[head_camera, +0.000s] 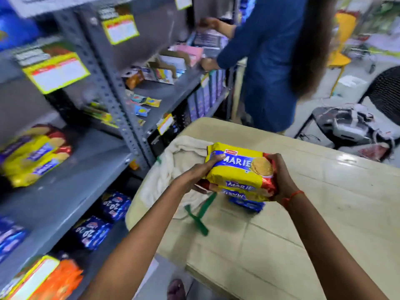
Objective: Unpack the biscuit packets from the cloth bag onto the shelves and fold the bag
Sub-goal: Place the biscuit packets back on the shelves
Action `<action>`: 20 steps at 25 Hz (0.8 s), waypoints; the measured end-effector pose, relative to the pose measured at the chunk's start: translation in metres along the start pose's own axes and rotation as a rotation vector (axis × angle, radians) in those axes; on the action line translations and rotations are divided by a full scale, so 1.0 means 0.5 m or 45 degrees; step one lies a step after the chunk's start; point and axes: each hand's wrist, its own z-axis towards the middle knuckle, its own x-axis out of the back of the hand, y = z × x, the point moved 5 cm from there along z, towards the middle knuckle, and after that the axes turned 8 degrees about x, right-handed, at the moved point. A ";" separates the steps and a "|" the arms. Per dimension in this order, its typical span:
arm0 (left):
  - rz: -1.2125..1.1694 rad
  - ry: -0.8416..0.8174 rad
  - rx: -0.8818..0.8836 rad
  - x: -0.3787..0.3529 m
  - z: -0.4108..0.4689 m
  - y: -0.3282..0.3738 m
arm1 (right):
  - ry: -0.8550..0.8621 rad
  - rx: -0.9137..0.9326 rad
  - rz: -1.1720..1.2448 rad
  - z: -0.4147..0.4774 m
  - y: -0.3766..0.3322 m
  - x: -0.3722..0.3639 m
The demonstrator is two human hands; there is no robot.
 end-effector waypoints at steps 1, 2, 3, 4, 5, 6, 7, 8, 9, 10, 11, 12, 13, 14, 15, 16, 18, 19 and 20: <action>-0.051 0.037 0.020 0.043 -0.018 -0.032 | -0.087 -0.039 -0.035 0.008 0.003 -0.052; -0.116 0.087 0.040 0.091 -0.038 -0.064 | -0.150 -0.063 -0.063 0.014 0.009 -0.108; -0.192 0.152 0.049 0.145 -0.060 -0.100 | -0.235 -0.075 -0.078 0.018 0.015 -0.180; -0.271 0.220 0.052 0.198 -0.082 -0.133 | -0.309 -0.075 -0.081 0.025 0.033 -0.238; -0.336 0.290 0.056 0.251 -0.105 -0.166 | -0.380 -0.084 -0.092 0.033 0.051 -0.298; -0.392 0.364 0.066 0.306 -0.130 -0.202 | -0.405 -0.098 -0.139 0.039 0.073 -0.359; -0.435 0.427 0.084 0.354 -0.152 -0.237 | -0.417 -0.099 -0.184 0.046 0.095 -0.411; -0.488 0.488 0.109 0.401 -0.174 -0.274 | -0.471 -0.098 -0.228 0.049 0.114 -0.472; -0.541 0.533 0.132 0.440 -0.191 -0.306 | -0.563 -0.099 -0.263 0.049 0.127 -0.533; -0.604 0.568 0.145 0.474 -0.207 -0.335 | -0.669 -0.094 -0.294 0.048 0.136 -0.597; -0.680 0.600 0.143 0.508 -0.220 -0.364 | -0.749 -0.094 -0.315 0.045 0.146 -0.661; -0.760 0.615 0.128 0.536 -0.228 -0.386 | -0.779 -0.088 -0.325 0.043 0.153 -0.717; -0.837 0.620 0.105 0.558 -0.230 -0.401 | -0.806 -0.094 -0.328 0.039 0.155 -0.770; -0.913 0.627 0.080 0.579 -0.228 -0.411 | -0.814 -0.090 -0.340 0.054 0.162 -0.804; -0.983 0.648 0.062 0.595 -0.221 -0.417 | -0.815 -0.080 -0.379 0.069 0.163 -0.839; -1.046 0.672 0.064 0.609 -0.209 -0.419 | -0.782 -0.061 -0.438 0.091 0.163 -0.863; -1.112 0.699 0.099 0.625 -0.184 -0.408 | -0.683 -0.005 -0.561 0.135 0.147 -0.897; -1.134 0.703 0.106 0.632 -0.172 -0.397 | -0.624 0.026 -0.648 0.159 0.136 -0.909; -1.161 0.707 0.108 0.639 -0.161 -0.384 | -0.574 0.063 -0.726 0.182 0.124 -0.921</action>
